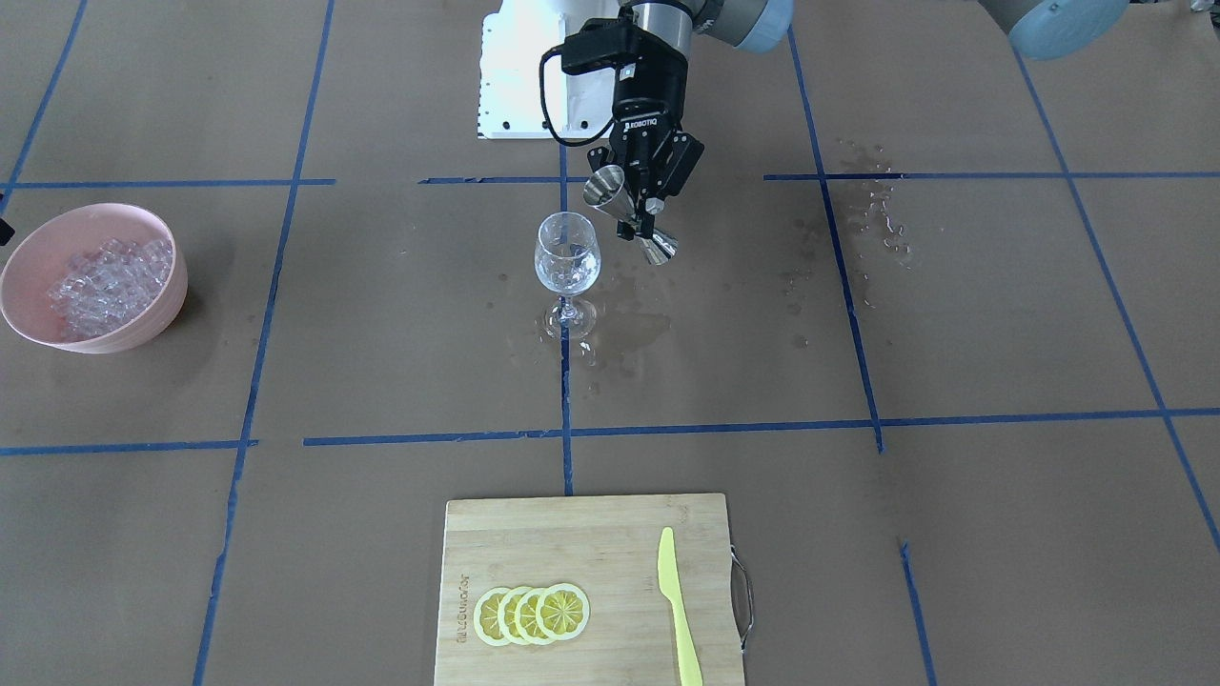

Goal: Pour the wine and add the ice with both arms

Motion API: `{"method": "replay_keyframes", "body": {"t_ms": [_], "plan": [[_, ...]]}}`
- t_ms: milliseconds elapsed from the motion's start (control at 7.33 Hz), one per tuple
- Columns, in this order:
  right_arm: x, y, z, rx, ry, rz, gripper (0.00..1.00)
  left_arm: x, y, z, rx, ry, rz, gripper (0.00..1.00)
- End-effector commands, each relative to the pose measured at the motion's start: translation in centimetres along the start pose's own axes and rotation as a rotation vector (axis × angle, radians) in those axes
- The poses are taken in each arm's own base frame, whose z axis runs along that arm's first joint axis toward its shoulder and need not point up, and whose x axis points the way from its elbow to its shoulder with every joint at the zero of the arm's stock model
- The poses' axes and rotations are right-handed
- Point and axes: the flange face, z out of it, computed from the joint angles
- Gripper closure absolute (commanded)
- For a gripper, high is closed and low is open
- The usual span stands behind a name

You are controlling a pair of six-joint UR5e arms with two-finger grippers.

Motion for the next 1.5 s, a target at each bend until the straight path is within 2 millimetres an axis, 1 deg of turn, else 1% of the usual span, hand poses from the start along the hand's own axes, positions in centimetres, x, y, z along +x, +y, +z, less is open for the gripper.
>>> {"method": "replay_keyframes", "body": {"t_ms": [0, 136, 409, 545, 682, 818, 1091, 1364], "plan": [[-0.1, 0.4, 0.1, -0.007, -0.001, -0.003, 0.0, 1.0, 0.2, -0.1, -0.005, 0.011, 0.137, 1.0], [-0.1, 0.4, 0.1, -0.007, 0.0, -0.003, 0.0, 1.1, -0.3, -0.2, 0.001, 0.012, 0.201, 1.0], [-0.2, 0.4, 0.2, -0.008, -0.001, -0.005, 0.0, 1.0, -0.6, -0.2, 0.005, 0.008, 0.417, 1.0], [-0.2, 0.4, 0.2, -0.009, -0.001, 0.003, 0.0, 0.9, -1.0, -0.3, 0.009, 0.004, 0.476, 1.0], [-0.3, 0.4, 0.2, -0.009, -0.002, 0.001, 0.0, 0.9, -0.9, -0.1, 0.008, 0.0, 0.514, 1.0], [-0.4, 0.4, 0.3, -0.01, -0.002, 0.0, 0.0, 0.6, -1.1, 0.0, 0.008, -0.006, 0.583, 1.0], [-0.5, 0.4, 0.3, -0.012, -0.002, -0.003, 0.0, 0.0, -1.3, 0.2, 0.009, -0.015, 0.657, 1.0], [-0.6, 0.4, 0.3, -0.011, -0.005, -0.004, 0.0, -1.0, -1.8, 0.6, 0.007, -0.032, 0.756, 1.0]]}}
